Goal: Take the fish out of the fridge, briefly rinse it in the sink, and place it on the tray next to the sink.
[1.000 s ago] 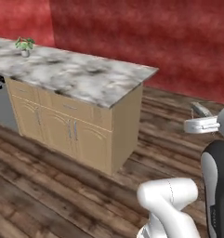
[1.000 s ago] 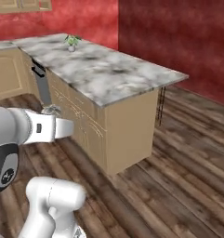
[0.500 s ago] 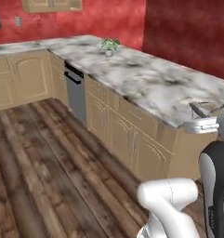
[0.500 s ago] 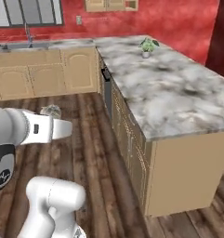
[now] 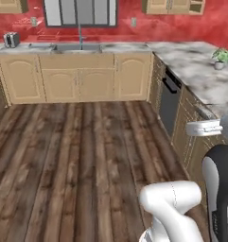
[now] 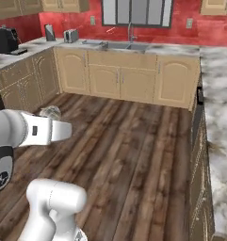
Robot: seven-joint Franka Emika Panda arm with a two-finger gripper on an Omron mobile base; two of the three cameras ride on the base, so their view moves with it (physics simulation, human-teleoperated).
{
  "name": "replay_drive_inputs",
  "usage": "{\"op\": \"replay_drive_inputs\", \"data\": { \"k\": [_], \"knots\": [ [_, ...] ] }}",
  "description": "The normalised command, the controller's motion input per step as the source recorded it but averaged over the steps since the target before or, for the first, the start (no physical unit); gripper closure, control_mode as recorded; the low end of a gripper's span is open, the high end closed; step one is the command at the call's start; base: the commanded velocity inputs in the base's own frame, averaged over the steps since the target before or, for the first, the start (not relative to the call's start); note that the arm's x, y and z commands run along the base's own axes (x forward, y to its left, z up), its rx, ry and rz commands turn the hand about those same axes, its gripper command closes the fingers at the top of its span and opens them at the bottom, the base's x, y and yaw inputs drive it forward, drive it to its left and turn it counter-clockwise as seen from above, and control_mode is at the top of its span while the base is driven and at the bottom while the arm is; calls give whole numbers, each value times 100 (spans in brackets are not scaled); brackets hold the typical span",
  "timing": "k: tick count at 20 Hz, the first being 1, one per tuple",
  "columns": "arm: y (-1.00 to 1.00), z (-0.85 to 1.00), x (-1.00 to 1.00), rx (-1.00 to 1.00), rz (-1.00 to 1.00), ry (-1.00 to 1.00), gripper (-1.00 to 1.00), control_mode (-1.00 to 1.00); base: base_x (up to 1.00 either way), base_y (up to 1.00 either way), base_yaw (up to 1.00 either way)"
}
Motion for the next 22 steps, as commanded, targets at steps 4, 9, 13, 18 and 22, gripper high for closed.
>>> {"op": "replay_drive_inputs", "data": {
  "k": [4, 9, 13, 18, 22],
  "knots": [
    [0, 0, 0, 0, 0, 0, 100, 100, 100, 18, 46],
    [0, 0, 0, 0, 0, 0, 100, 100, 100, 55, 5],
    [0, 0, 0, 0, 0, 0, 100, 100, 100, 58, 0],
    [0, 0, 0, 0, 0, 0, 100, 100, 100, 27, -14],
    [0, 0, 0, 0, 0, 0, 100, 100, 100, 11, -26]
  ]
}}
